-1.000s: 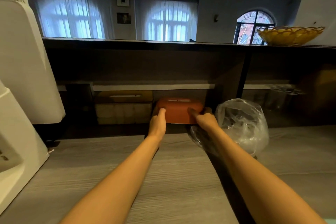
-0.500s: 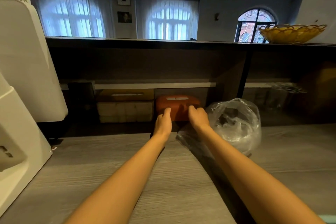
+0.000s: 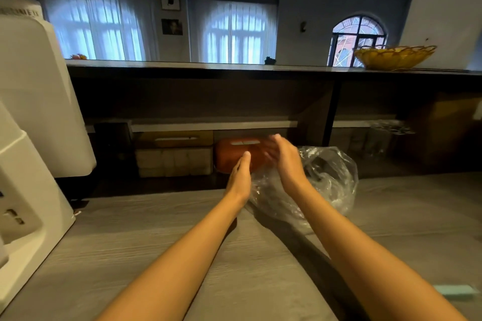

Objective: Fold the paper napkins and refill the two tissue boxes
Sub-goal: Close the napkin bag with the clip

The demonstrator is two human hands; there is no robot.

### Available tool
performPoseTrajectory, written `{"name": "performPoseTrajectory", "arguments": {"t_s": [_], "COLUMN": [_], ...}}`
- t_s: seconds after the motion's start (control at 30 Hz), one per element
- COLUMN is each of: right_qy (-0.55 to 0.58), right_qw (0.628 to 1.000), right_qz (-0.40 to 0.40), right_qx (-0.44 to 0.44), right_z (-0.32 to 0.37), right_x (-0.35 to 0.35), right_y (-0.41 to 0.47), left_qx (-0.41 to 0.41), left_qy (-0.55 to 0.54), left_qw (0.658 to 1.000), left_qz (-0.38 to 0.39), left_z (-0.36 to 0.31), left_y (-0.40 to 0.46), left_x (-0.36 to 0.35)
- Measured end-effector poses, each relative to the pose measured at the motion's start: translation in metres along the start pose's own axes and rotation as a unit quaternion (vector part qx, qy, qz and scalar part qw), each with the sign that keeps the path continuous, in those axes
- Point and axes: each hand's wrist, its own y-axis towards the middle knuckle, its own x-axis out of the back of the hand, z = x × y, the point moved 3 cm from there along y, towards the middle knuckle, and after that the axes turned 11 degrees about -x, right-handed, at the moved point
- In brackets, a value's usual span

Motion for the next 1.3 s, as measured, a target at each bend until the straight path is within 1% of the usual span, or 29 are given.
{"name": "performPoseTrajectory", "arguments": {"t_s": [0.03, 0.07, 0.1, 0.13, 0.17, 0.2, 0.23, 0.27, 0.3, 0.37, 0.4, 0.47, 0.5, 0.6, 0.7, 0.77, 0.83, 0.87, 0.9, 0.93, 0.97, 1.0, 1.03, 1.07, 1.1, 1.13, 1.17, 1.23, 1.3], "right_qy": [0.006, -0.017, -0.06, -0.114, -0.176, -0.237, -0.285, -0.313, -0.32, -0.279, -0.237, -0.128, -0.083, 0.003, 0.009, -0.006, -0.007, -0.014, -0.023, -0.029, -0.046, -0.066, -0.085, -0.081, -0.056, -0.024, 0.004, 0.034, 0.048], "right_qw": [0.999, 0.997, 0.989, 0.972, 0.945, 0.917, 0.898, 0.895, 0.902, 0.923, 0.938, 0.968, 0.976, 0.983, 0.984, 0.988, 0.989, 0.989, 0.992, 0.996, 0.998, 0.995, 0.99, 0.987, 0.989, 0.992, 0.995, 0.998, 0.997], "right_qz": [-0.013, -0.042, -0.09, -0.159, -0.236, -0.297, -0.324, -0.316, -0.289, -0.225, -0.198, -0.157, -0.143, -0.095, -0.078, -0.095, -0.128, -0.131, -0.114, -0.07, -0.006, 0.059, 0.108, 0.136, 0.139, 0.124, 0.099, 0.056, 0.025], "right_qx": [0.034, 0.069, 0.104, 0.132, 0.14, 0.125, 0.087, 0.029, -0.036, -0.137, -0.157, -0.149, -0.141, -0.159, -0.16, -0.118, -0.077, -0.064, -0.057, -0.049, -0.043, -0.038, -0.03, -0.023, -0.018, -0.014, -0.008, -0.018, -0.051], "right_z": [0.008, 0.015, 0.018, 0.019, 0.017, 0.012, 0.005, -0.006, -0.017, -0.036, -0.039, -0.036, -0.03, -0.017, -0.008, -0.002, 0.004, 0.009, 0.013, 0.018, 0.024, 0.031, 0.036, 0.039, 0.041, 0.043, 0.043, 0.04, 0.035], "right_x": [0.01, 0.022, 0.036, 0.051, 0.069, 0.084, 0.098, 0.109, 0.117, 0.123, 0.123, 0.116, 0.113, 0.099, 0.091, 0.097, 0.112, 0.119, 0.126, 0.13, 0.13, 0.129, 0.128, 0.128, 0.129, 0.129, 0.129, 0.128, 0.125], "right_y": [-0.009, -0.02, -0.03, -0.041, -0.049, -0.055, -0.06, -0.061, -0.063, -0.065, -0.069, -0.077, -0.083, -0.094, -0.101, -0.104, -0.109, -0.113, -0.117, -0.122, -0.13, -0.139, -0.147, -0.153, -0.155, -0.157, -0.158, -0.16, -0.164], "left_qx": [-0.007, -0.01, -0.011, -0.01, -0.011, -0.009, -0.008, -0.004, -0.004, 0.003, 0.008, 0.004, 0.0, -0.015, -0.025, -0.049, -0.139, -0.203, -0.267, -0.31, -0.326, -0.313, -0.281, -0.254, -0.228, -0.209, -0.199, -0.194, -0.186], "left_qy": [0.014, 0.027, 0.044, 0.069, 0.094, 0.109, 0.115, 0.113, 0.105, 0.092, 0.088, 0.073, 0.064, 0.053, 0.019, 0.0, 0.021, 0.049, 0.083, 0.133, 0.18, 0.213, 0.229, 0.211, 0.166, 0.106, 0.059, 0.016, 0.006], "left_qw": [1.0, 0.998, 0.996, 0.991, 0.986, 0.982, 0.98, 0.981, 0.982, 0.984, 0.984, 0.985, 0.985, 0.983, 0.977, 0.98, 0.982, 0.974, 0.959, 0.941, 0.927, 0.923, 0.925, 0.93, 0.937, 0.942, 0.946, 0.953, 0.964], "left_qz": [0.024, 0.051, 0.081, 0.11, 0.137, 0.153, 0.16, 0.158, 0.155, 0.154, 0.155, 0.158, 0.161, 0.175, 0.209, 0.191, 0.127, 0.083, 0.046, 0.027, 0.036, 0.067, 0.112, 0.162, 0.207, 0.239, 0.249, 0.232, 0.192], "left_z": [-0.001, -0.003, -0.001, 0.001, 0.003, 0.003, 0.005, 0.004, 0.002, -0.001, -0.006, -0.015, -0.022, -0.034, -0.045, -0.051, -0.063, -0.071, -0.08, -0.085, -0.092, -0.094, -0.094, -0.094, -0.092, -0.089, -0.086, -0.083, -0.081], "left_y": [-0.006, -0.014, -0.021, -0.029, -0.037, -0.047, -0.053, -0.06, -0.067, -0.077, -0.083, -0.096, -0.104, -0.12, -0.132, -0.137, -0.14, -0.142, -0.143, -0.141, -0.14, -0.136, -0.134, -0.136, -0.139, -0.143, -0.148, -0.158, -0.165], "left_x": [-0.005, -0.01, -0.015, -0.019, -0.023, -0.027, -0.029, -0.032, -0.034, -0.039, -0.042, -0.048, -0.052, -0.062, -0.07, -0.064, -0.052, -0.044, -0.037, -0.033, -0.034, -0.037, -0.042, -0.049, -0.056, -0.063, -0.069, -0.079, -0.086]}}
